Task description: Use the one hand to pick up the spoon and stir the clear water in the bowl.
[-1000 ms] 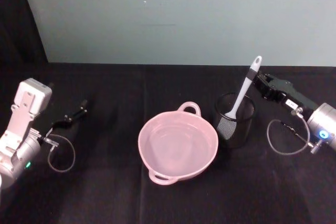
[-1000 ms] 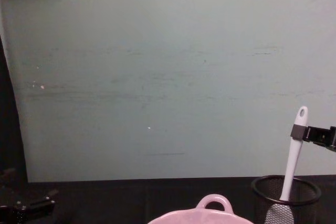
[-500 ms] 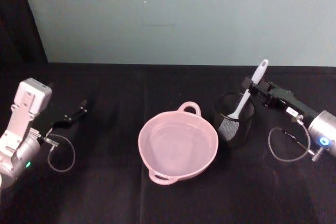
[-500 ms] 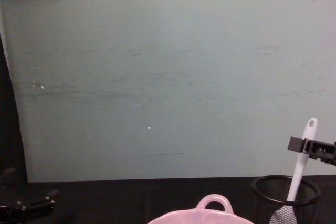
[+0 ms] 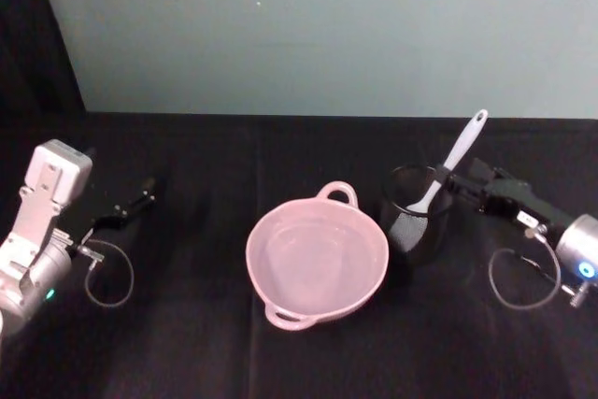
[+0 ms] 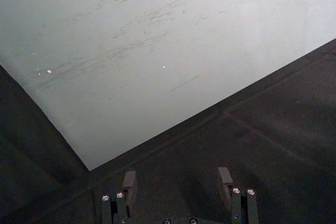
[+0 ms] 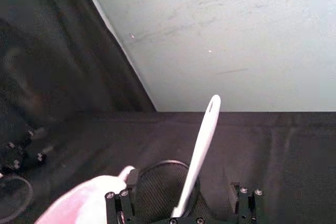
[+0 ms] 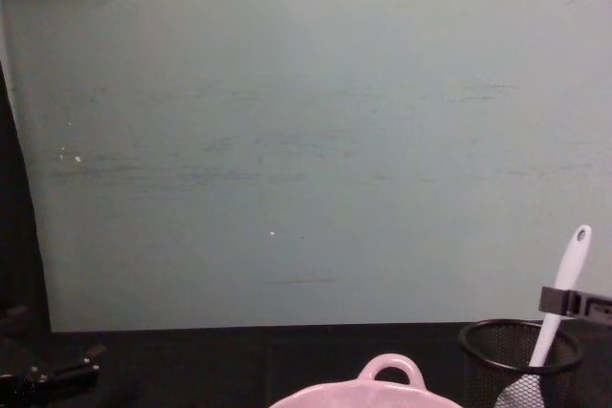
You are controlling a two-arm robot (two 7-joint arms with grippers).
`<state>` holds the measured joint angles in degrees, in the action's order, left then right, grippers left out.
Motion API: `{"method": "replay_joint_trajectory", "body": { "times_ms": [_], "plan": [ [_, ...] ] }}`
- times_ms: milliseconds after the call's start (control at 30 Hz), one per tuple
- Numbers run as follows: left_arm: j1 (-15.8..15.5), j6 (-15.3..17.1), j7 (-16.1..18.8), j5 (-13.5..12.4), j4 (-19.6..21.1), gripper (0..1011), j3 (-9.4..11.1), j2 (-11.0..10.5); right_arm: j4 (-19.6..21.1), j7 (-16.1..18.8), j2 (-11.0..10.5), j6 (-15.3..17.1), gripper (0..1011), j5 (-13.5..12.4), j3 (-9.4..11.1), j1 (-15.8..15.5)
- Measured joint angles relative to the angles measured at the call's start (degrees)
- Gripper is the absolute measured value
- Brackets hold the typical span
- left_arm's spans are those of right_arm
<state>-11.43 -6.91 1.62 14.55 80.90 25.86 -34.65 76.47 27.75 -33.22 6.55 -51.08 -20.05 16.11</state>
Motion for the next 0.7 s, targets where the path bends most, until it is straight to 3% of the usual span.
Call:
{"method": "replay_joint_trajectory", "body": {
  "times_ms": [200, 300, 333, 433, 533, 700],
  "plan": [
    [0.0, 0.0, 0.0, 0.0, 0.0, 1005, 0.0, 0.0, 5.67, -6.69, -2.91, 0.57, 1002, 4.36, 0.98, -3.25],
    [0.0, 0.0, 0.0, 0.0, 0.0, 1005, 0.0, 0.0, 8.91, -13.63, -4.54, 1.17, 1002, 9.63, 1.19, -4.84],
    [0.0, 0.0, 0.0, 0.0, 0.0, 1005, 0.0, 0.0, 8.91, -13.63, -4.54, 1.17, 1002, 9.63, 1.19, -4.84],
    [0.0, 0.0, 0.0, 0.0, 0.0, 1005, 0.0, 0.0, 10.58, -20.17, -4.81, 0.11, 1002, 15.42, 1.31, -6.2],
    [0.0, 0.0, 0.0, 0.0, 0.0, 1005, 0.0, 0.0, 10.28, -22.71, -4.19, -1.79, 1002, 18.27, 1.44, -6.66],
    [0.0, 0.0, 0.0, 0.0, 0.0, 1005, 0.0, 0.0, 7.84, -22.38, -2.97, -3.3, 1002, 20.4, 0.71, -5.85]
  ]
}}
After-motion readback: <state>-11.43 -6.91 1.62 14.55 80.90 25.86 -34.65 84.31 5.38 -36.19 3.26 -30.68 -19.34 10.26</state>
